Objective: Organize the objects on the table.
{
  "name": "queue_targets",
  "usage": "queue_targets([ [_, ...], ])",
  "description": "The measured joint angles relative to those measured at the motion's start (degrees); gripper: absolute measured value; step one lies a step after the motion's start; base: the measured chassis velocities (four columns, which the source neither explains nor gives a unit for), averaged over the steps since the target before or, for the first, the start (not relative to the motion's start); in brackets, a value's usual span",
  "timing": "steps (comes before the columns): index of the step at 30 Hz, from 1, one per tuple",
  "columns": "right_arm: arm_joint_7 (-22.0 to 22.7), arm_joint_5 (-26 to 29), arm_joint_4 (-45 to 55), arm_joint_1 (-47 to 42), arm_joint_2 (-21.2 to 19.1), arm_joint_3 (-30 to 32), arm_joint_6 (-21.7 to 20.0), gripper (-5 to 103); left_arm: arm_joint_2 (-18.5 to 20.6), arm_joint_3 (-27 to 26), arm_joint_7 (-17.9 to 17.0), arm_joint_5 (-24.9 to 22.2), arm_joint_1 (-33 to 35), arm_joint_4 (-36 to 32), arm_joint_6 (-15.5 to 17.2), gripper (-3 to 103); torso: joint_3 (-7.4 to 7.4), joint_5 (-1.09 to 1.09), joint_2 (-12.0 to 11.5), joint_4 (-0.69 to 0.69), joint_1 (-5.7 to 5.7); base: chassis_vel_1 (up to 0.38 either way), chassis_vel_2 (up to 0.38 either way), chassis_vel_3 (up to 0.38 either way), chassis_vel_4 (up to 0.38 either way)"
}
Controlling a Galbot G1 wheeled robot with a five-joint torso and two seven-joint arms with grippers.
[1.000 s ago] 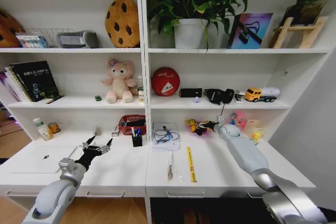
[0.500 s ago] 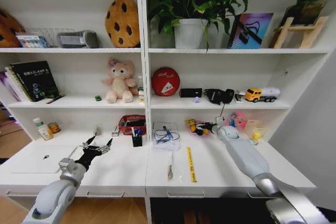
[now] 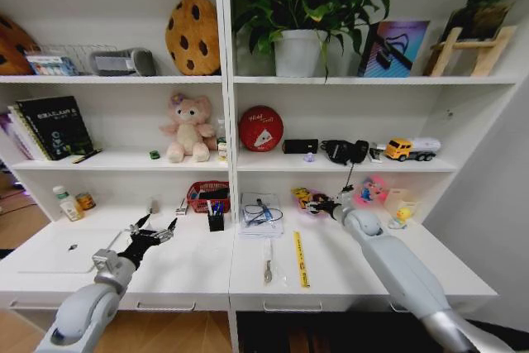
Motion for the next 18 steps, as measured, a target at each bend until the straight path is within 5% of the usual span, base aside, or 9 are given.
queue_targets([
  [8,15.59,-3.57,18.2,-15.13,1.01,8.78,-0.42,100,0.0,0.0,0.0,0.0,0.0,0.0,0.0,100,0.0,0.0,0.01,0.0,-0.01,0.0,0.0,0.0,0.0],
  [11,18.14,-7.57,21.57,-20.2,2.79,12.03,2.15,100,0.0,0.0,0.01,0.0,0.0,0.0,0.0,100,0.0,-0.01,0.01,0.02,0.0,0.0,0.0,0.0,0.0],
  [18,14.99,-17.19,28.73,-31.94,9.02,18.13,5.38,100,0.0,0.0,0.01,0.0,0.0,0.0,0.0,100,0.0,-0.01,0.01,-0.02,-0.02,0.0,0.0,0.0,0.0],
])
